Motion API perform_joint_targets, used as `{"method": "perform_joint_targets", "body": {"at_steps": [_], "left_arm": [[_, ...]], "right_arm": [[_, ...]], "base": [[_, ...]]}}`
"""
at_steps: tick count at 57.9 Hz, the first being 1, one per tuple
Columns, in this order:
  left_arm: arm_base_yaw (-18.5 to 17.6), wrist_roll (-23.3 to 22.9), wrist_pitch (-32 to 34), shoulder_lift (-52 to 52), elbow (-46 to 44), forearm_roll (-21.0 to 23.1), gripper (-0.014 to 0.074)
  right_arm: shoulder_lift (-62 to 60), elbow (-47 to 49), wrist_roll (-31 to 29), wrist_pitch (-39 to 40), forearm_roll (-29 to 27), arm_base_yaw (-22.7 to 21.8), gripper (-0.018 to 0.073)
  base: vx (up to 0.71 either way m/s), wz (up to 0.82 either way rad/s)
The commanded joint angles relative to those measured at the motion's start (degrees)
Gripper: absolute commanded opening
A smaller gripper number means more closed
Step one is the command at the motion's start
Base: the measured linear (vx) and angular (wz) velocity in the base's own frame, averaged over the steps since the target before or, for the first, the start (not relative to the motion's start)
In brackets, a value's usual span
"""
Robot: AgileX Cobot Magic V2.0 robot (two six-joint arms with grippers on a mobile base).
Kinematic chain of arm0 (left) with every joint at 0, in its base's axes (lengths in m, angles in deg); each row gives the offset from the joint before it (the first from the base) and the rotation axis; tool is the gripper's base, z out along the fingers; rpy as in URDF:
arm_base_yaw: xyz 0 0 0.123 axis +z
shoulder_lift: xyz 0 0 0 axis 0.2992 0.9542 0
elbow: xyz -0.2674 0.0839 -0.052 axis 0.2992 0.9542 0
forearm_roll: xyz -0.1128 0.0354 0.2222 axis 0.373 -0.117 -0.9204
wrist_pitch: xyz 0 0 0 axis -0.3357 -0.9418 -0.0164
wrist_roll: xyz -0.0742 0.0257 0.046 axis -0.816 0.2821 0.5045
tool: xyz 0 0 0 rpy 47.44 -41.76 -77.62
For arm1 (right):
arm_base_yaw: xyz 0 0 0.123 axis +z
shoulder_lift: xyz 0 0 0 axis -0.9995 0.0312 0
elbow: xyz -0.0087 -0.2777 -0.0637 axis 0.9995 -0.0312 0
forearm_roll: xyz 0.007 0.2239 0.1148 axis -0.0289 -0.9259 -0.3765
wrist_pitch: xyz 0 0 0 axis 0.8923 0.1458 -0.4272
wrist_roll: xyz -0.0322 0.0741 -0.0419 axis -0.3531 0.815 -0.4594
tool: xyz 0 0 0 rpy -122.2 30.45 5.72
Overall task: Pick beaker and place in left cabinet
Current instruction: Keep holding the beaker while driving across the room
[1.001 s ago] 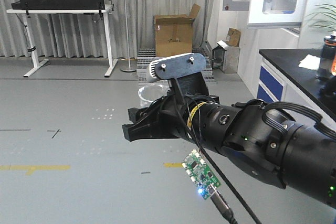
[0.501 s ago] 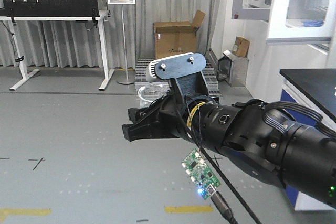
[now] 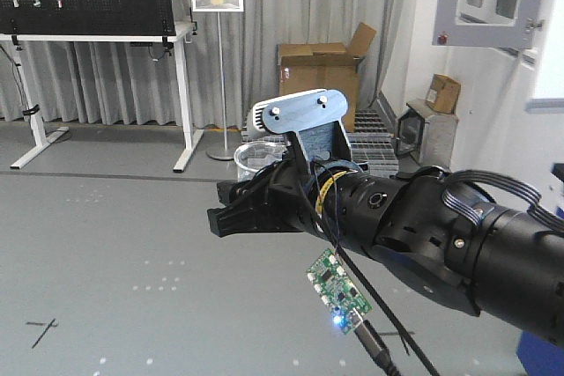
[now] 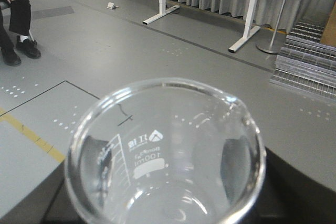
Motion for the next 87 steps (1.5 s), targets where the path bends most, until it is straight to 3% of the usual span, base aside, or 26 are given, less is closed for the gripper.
{"method": "perform_joint_targets", "body": {"at_steps": [1,87], "left_arm": [[-0.03,-0.15,4.28,-1.06,0.9,0.18,0.0001],[-0.03,-0.15,4.28,-1.06,0.9,0.18,0.0001]], "right_arm": [[-2.6,1.93,-0.04,4.14,0.81,-0.26,-0.0004],[-2.6,1.93,-0.04,3.99,0.81,-0.2,-0.0004]], "base": [[0.68,0.08],[0.65,0.01]]}}
